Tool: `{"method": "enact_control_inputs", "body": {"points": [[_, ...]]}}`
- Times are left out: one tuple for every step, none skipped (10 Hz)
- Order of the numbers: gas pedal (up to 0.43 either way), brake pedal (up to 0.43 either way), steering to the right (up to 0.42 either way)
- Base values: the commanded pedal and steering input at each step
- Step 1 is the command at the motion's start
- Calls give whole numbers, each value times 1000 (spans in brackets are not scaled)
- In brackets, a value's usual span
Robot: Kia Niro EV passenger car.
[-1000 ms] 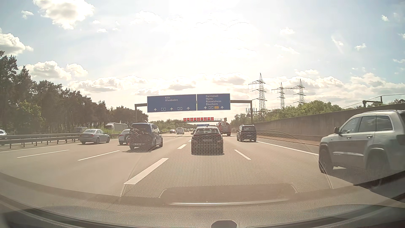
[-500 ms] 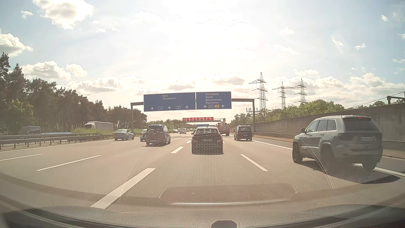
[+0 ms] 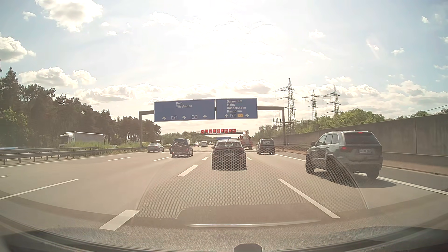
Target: Follow the waypoints while adhering to traffic rules and regulations
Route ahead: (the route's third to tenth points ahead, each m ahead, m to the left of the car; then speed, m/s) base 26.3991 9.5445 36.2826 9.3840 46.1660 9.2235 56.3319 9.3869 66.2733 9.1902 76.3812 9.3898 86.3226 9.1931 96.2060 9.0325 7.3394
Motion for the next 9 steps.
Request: {"method": "enact_control_inputs", "body": {"points": [[150,0,0],[150,0,0],[150,0,0],[138,0,0],[138,0,1],[138,0,1],[130,0,1],[110,0,1],[110,0,1]]}}
